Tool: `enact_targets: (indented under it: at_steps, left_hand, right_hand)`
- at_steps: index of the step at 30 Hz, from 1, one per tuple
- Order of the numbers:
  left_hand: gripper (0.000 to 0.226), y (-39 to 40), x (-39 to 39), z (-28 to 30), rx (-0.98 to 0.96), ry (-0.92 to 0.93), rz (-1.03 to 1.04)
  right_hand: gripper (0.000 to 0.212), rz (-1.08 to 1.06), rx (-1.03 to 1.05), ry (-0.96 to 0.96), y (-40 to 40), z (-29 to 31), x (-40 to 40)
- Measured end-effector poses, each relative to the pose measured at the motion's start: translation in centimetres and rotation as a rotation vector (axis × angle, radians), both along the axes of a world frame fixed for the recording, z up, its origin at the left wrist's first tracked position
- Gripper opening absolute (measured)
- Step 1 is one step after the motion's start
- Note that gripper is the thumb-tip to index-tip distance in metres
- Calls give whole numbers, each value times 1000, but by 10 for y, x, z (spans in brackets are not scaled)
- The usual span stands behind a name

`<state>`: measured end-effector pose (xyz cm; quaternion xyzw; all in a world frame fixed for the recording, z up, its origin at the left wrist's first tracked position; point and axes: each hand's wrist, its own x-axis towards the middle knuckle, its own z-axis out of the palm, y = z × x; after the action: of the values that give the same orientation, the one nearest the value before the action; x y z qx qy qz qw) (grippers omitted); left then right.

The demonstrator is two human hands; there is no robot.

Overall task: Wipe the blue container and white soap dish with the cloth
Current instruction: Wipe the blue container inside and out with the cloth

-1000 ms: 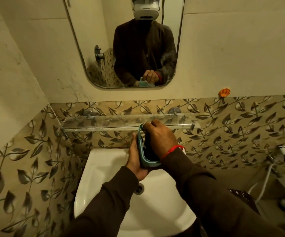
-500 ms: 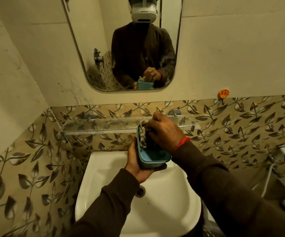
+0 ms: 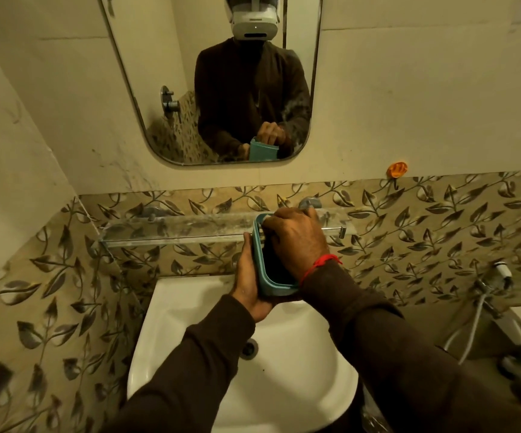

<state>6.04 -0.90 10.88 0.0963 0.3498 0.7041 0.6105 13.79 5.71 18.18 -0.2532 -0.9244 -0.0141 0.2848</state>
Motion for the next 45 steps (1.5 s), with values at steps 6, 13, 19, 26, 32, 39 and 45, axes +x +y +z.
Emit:
enact_targets:
  at_steps: [6,13,19,26,32,39,45]
  left_hand:
    - [64,2,-6,3,20,47,-20]
    - [76,-5,-25,1,-2,91,-50]
    - [76,-8,-17,3,-53,88,-47]
    - [77,-9,-16,3,-97,124,-38]
    - [80,-12,-6,2,-114,89,-38]
    - [70,3,-2,16,-26,124,-19]
    - [63,-2,-9,8,2,146,-23]
  right_hand:
    - [21,248,-41,-33,0,17,8]
    - [31,514,-284,-357,-8,21,27]
    - [30,493,-204,-392,-8,39,29]
    - [42,376,-151,-501,-19,36,34]
    - [37,307,-104,-374,-21,18,34]
    - [50,-27,16,-227,-10,17,15]
    - [45,155,-75,-224,-2,14,13]
